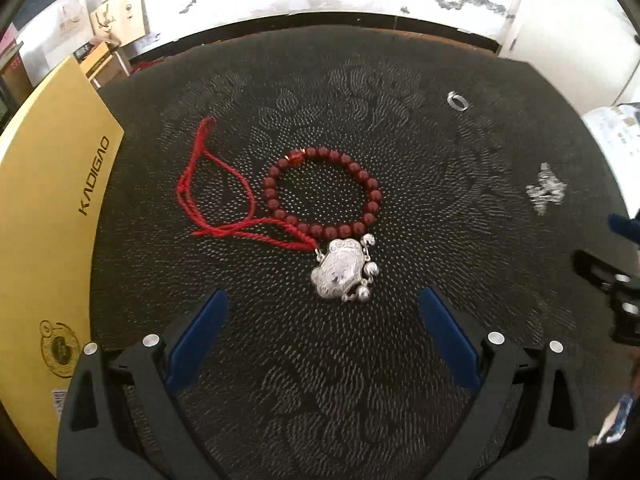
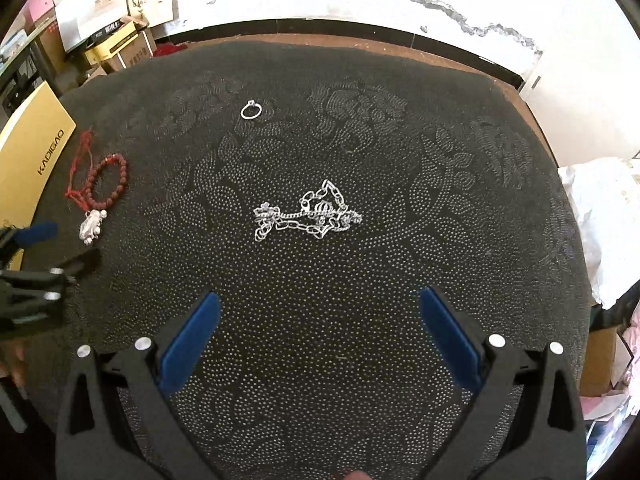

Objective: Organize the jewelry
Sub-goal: 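Reach the left tool to the silver lock charm and close on it, then grasp the silver chain with the right tool while the left tool holds the charm, then carry the charm and the silver chain over the white box with both tools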

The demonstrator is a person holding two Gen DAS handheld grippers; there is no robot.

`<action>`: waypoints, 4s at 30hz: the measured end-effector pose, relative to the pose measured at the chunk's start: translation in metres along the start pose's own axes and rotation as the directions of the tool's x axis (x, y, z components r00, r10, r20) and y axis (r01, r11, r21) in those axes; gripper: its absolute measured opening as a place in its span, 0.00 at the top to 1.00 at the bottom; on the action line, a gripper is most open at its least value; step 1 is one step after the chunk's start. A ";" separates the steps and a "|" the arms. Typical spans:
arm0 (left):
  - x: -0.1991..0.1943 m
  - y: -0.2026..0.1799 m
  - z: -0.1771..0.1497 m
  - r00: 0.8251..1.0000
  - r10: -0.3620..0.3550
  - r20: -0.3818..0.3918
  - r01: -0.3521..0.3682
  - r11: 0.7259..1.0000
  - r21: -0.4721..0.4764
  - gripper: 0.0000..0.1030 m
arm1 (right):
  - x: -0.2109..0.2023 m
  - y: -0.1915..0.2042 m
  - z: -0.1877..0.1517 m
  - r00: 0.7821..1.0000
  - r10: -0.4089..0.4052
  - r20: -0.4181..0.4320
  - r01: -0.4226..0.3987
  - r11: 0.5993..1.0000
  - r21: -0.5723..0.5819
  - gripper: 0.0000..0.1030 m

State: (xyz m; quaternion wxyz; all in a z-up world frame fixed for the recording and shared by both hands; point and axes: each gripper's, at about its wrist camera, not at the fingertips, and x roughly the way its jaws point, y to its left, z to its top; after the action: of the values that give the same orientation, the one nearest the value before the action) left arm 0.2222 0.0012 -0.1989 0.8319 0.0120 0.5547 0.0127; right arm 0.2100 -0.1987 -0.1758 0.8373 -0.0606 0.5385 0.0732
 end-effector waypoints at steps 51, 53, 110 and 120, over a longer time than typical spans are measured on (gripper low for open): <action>-0.082 0.044 -0.014 0.985 -0.062 0.161 0.067 0.997 -0.027 0.74 | 0.045 0.002 0.026 0.998 0.031 0.053 -0.031 0.999 0.005 0.10; -0.083 0.046 -0.014 0.985 -0.066 0.161 0.071 0.997 -0.028 0.74 | 0.042 0.004 0.028 0.997 0.036 0.067 -0.036 0.999 0.001 0.21; -0.263 0.269 -0.040 0.895 0.190 0.403 -0.046 0.939 -0.341 0.74 | -0.217 0.328 0.085 0.851 0.405 0.336 -0.285 0.891 -0.353 0.87; -0.248 0.296 -0.053 0.906 0.223 0.360 -0.082 0.927 -0.367 0.74 | -0.201 0.376 0.080 0.854 0.438 0.281 -0.304 0.859 -0.412 0.87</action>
State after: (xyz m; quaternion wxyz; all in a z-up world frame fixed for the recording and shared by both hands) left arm 0.0752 0.2890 0.0196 0.9121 -0.0868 0.3616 0.1724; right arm 0.1286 0.1735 0.0318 0.8669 -0.0881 0.3526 0.3411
